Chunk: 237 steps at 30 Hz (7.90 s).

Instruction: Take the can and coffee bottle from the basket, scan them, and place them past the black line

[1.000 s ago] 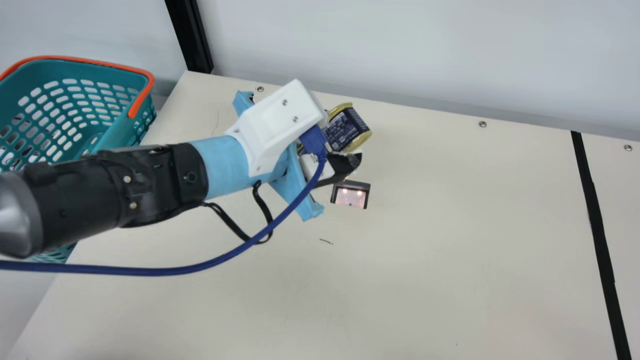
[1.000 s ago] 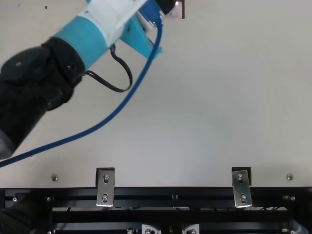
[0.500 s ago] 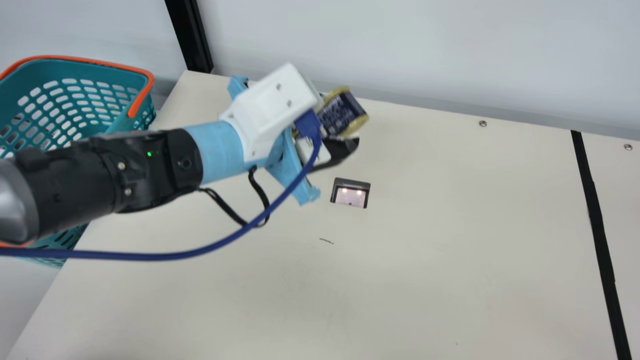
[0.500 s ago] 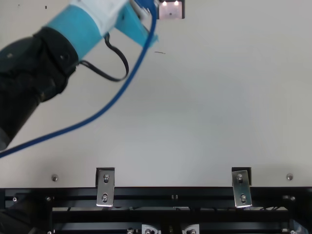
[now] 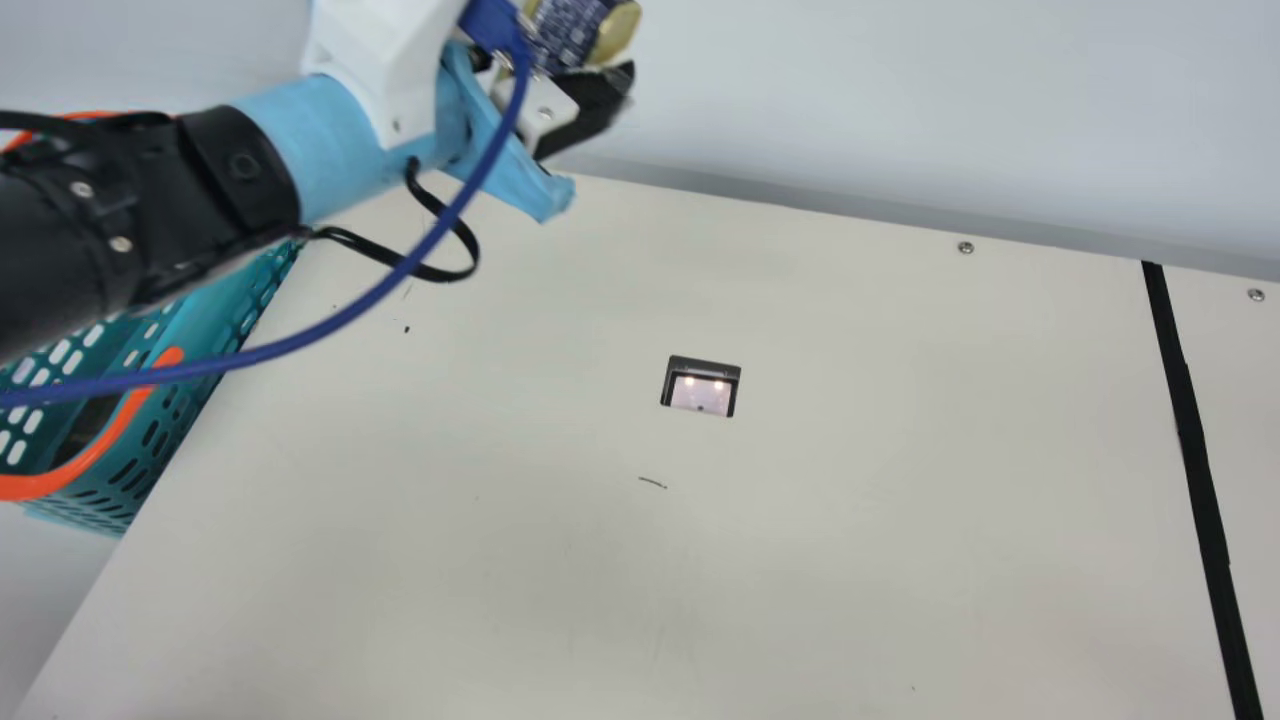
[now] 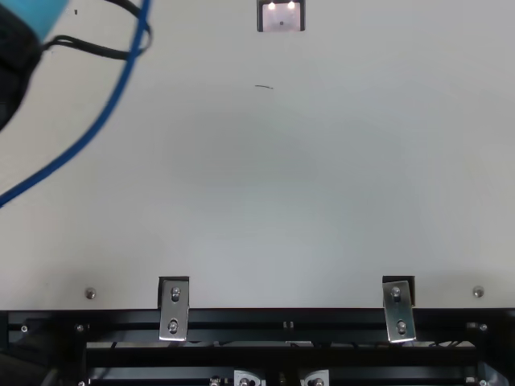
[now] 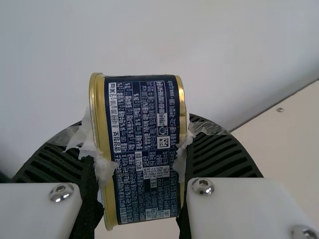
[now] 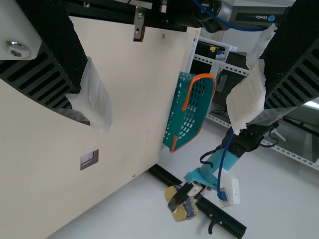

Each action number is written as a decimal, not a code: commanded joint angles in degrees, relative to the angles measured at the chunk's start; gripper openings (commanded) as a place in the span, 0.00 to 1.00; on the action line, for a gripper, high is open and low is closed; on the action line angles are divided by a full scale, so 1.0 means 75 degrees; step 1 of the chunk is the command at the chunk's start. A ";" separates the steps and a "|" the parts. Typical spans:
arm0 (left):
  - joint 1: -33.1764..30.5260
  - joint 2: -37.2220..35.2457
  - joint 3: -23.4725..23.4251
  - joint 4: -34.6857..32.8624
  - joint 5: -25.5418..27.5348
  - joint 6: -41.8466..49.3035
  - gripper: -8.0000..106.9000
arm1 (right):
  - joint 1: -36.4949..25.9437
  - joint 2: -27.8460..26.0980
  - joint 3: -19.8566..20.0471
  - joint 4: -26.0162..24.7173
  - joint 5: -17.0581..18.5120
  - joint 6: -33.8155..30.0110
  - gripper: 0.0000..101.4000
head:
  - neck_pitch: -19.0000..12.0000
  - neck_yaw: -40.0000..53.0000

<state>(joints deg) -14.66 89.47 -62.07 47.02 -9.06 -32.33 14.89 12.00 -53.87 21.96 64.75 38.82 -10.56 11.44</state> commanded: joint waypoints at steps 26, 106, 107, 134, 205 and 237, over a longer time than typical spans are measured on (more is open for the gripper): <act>0.0318 0.0102 -0.1033 -0.0064 0.0712 0.3458 0.16 | 0.0000 0.0000 0.0000 0.0000 0.0000 0.0000 1.00 | -0.0038 -0.0069; -0.1528 0.1531 -0.0519 -1.0167 0.8070 1.2918 0.16 | 0.0000 0.0000 0.0000 0.0000 0.0000 0.0000 1.00 | -0.0038 -0.0069; -0.1605 0.1594 -0.0522 -1.0158 0.8058 1.2936 0.16 | 0.0000 0.0000 0.0000 0.0000 0.0000 0.0000 1.00 | -0.0038 -0.0069; 0.0850 -0.1641 0.1478 -1.4348 0.5876 1.5015 0.85 | 0.0664 0.1809 0.0245 -0.0283 -0.1876 -0.0556 1.00 | -0.0038 -0.0069; 0.0568 -0.5644 0.5630 -0.8341 0.1117 0.8184 0.85 | 0.1714 1.0714 -0.4372 -0.1290 -0.0024 -0.9585 1.00 | -0.0038 -0.0069; 0.0610 -0.5704 0.5684 -0.8277 0.1148 0.8095 0.85 | 0.4054 1.2863 -0.4511 -0.2649 -0.0466 -1.2797 1.00 | -0.0038 -0.0069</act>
<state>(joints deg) -10.09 46.69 -19.44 -15.06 -0.45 28.38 45.09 108.20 -88.00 2.32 61.53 -57.08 -9.97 11.14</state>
